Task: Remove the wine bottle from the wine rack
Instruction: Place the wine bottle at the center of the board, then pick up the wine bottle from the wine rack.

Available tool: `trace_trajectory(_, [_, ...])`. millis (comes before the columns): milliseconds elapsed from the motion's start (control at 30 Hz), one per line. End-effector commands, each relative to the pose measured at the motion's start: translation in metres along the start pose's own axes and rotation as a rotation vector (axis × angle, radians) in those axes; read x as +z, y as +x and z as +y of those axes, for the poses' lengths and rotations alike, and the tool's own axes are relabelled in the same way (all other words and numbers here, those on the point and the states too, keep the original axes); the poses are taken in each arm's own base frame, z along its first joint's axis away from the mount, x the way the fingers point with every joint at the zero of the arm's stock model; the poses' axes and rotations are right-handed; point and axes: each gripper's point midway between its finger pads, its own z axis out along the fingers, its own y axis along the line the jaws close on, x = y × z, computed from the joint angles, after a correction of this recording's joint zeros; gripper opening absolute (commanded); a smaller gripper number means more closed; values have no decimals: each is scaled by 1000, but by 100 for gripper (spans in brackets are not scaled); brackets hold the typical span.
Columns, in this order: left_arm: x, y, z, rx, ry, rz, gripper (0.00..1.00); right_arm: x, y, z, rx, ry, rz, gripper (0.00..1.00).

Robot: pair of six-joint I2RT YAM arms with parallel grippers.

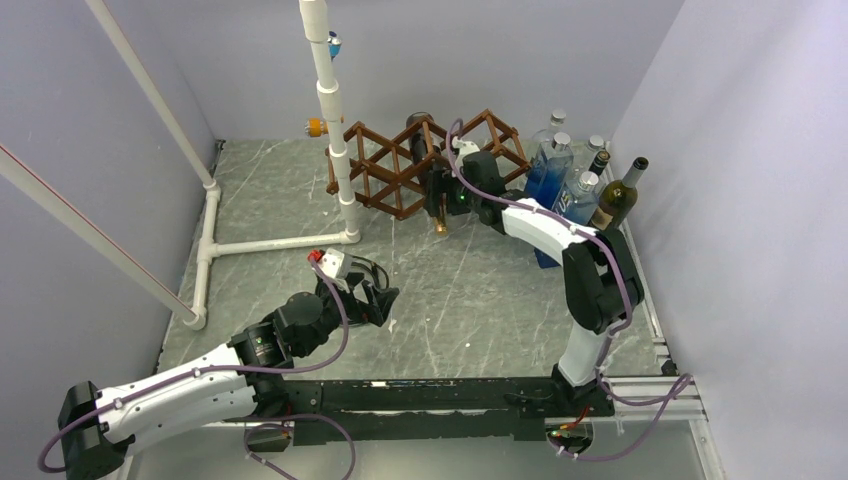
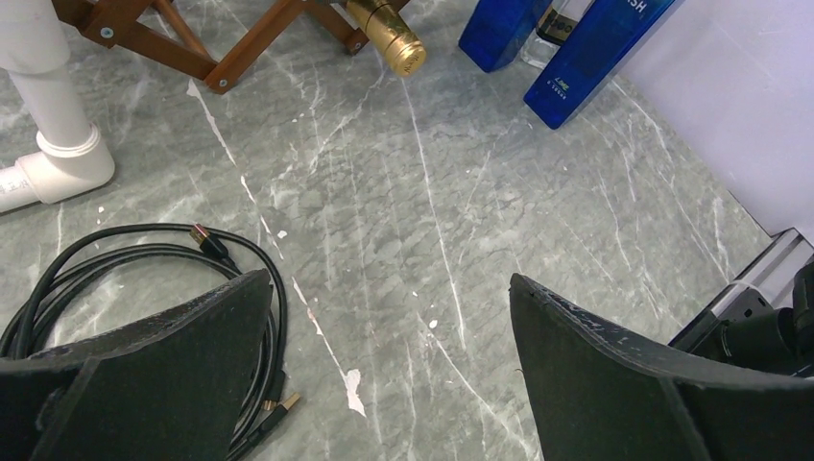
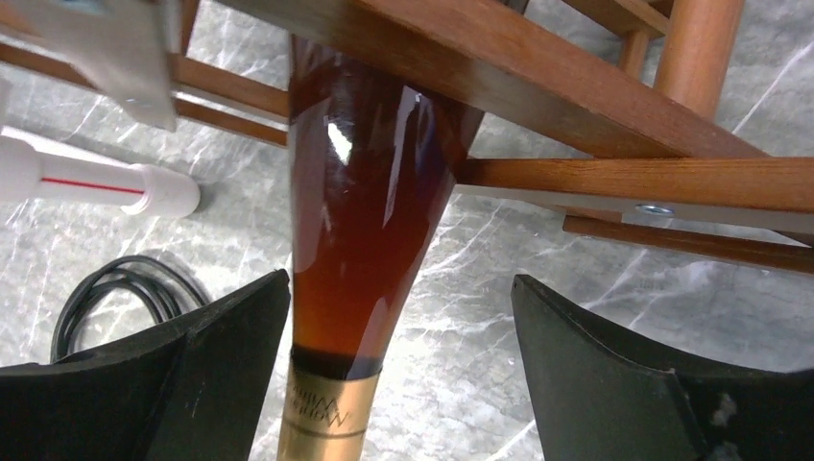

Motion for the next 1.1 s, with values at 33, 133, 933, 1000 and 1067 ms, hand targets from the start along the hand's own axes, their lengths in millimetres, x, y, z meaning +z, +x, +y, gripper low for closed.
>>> trace_trajectory(33, [-1, -7, 4, -25, -20, -31, 99, 10, -34, 16, 35, -16, -124, 86])
trace_trajectory(133, [-1, -8, 4, -25, -22, -36, 99, 16, -30, 21, 31, -18, -122, 84])
trace_trajectory(933, [-1, -6, 7, -20, -37, -33, 100, 34, -14, 23, 110, -21, -91, 51])
trace_trajectory(1000, [-1, -6, 7, -23, -37, -34, 99, 34, -14, 23, 113, -22, -93, 49])
trace_trajectory(1067, [-2, -5, 8, -24, -38, -33, 99, 32, -14, 25, 116, -30, -94, 42])
